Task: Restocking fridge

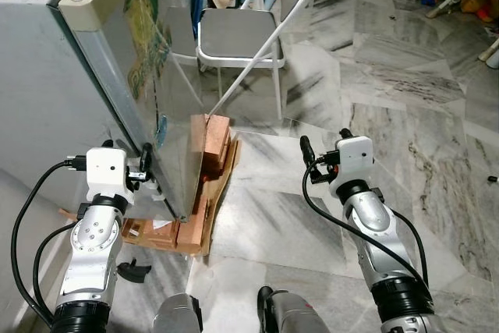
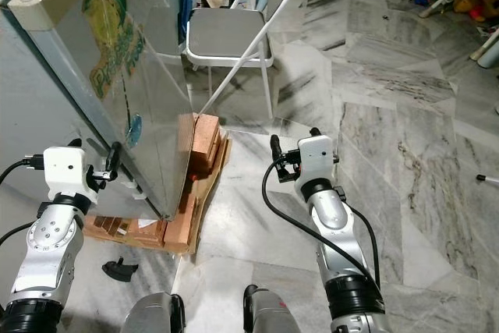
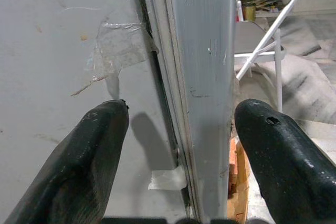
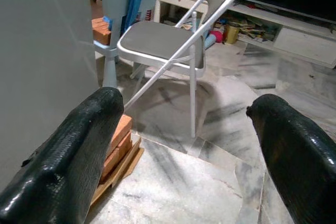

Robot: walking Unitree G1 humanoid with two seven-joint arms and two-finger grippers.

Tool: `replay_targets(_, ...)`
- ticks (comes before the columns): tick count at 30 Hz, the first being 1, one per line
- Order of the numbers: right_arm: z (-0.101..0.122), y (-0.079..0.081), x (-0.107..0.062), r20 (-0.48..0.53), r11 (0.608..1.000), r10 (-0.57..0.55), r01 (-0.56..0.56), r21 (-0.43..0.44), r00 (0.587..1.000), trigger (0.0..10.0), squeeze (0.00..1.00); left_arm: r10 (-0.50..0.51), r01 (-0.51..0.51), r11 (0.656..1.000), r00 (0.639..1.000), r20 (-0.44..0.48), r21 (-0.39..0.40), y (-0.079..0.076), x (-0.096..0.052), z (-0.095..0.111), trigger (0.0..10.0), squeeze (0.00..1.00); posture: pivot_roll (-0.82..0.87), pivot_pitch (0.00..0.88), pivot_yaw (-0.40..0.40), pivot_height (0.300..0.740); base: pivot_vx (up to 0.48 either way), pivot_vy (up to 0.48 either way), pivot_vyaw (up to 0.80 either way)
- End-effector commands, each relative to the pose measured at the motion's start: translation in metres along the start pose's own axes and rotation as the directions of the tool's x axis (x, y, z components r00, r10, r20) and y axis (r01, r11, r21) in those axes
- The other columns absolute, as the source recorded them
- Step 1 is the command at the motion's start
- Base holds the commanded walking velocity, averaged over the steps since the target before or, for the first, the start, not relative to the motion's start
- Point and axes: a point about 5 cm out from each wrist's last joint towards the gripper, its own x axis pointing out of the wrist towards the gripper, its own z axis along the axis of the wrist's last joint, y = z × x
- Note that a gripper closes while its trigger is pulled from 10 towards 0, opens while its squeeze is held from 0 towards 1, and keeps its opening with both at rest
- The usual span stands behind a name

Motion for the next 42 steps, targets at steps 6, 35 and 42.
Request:
replay_targets(6,0.003,0.001,0.0,0.0,1.0,0.023,-0.023,-0.009,1.0,10.0,0.0,-0.117,0.117,0.993,0.993,0.011,-0.015,-0.017,0.015,0.005,10.0,0.0,0.08,0.153,-0.018,0.74,0.0,0.0,0.0)
replay_targets(35,-0.033,-0.001,-0.054,-0.188,0.952,0.307,-0.297,0.079,0.933,10.0,0.0,-0.69,0.697,0.717,0.706,0.156,0.017,-0.156,0.054,0.079,10.0,0.0,0.08,0.135,-0.026,0.74,0.0,0.0,0.0)
replay_targets(42,-0.047,-0.001,-0.057,-0.223,0.94,0.34,-0.338,0.044,0.914,10.0,0.0,-0.89,0.926,0.376,0.369,0.267,-0.027,-0.226,-0.009,0.108,10.0,0.0,0.07,0.133,-0.026,0.74,0.0,0.0,0.0)
